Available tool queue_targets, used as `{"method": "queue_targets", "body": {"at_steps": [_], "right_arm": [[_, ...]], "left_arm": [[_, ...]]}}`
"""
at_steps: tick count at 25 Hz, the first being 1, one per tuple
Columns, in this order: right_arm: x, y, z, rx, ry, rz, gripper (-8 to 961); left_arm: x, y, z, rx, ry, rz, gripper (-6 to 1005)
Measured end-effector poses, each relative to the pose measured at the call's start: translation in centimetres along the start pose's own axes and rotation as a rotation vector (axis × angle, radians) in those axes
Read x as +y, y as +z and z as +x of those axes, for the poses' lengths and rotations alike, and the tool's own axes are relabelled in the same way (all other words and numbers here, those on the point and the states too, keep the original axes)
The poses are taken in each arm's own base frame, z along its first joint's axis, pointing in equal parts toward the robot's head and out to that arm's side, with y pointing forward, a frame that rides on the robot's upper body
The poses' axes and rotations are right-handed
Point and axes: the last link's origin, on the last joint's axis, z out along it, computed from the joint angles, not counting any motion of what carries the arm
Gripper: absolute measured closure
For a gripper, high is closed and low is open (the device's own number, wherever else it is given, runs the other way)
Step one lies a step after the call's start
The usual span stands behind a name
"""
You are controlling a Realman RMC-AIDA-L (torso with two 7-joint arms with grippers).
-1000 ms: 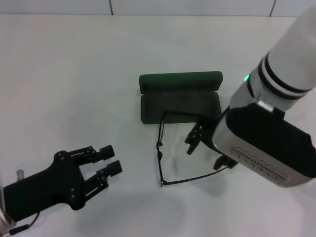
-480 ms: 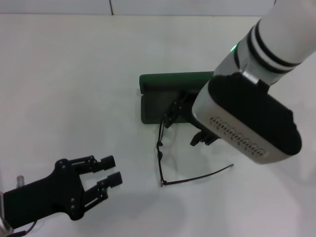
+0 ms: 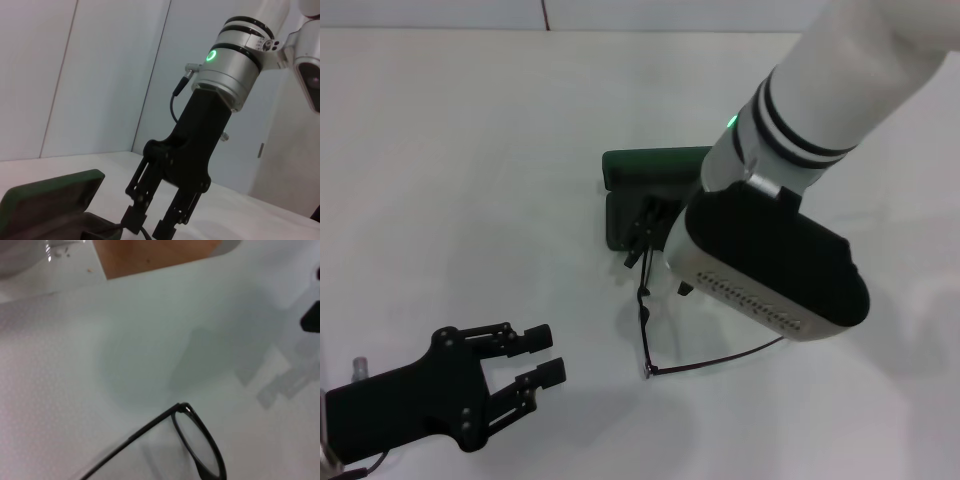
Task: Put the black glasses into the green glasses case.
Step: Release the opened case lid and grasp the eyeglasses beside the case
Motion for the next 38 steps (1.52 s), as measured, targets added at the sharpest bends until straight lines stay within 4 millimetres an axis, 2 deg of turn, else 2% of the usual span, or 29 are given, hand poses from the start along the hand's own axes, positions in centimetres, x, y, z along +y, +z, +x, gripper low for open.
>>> {"method": "queue_targets", "body": {"at_steps": [7, 16, 38], "right_arm": [[0.0, 2.0, -0.3, 0.018, -0.076, -0.038, 367], [0.6, 3.0, -0.3, 0.019, -0.146, -0.066, 367], [-1.1, 3.7, -0.5, -0.003, -0.198, -0.013, 380]], "left_arm": [[-0.4, 0.7, 0.3, 0.004, 0.011, -0.009, 635], [-0.8, 1.8, 0.1, 0.008, -0.008, -0.005, 635], [-0.7, 2.2, -0.5, 0.005, -0.043, 0.008, 635]]}}
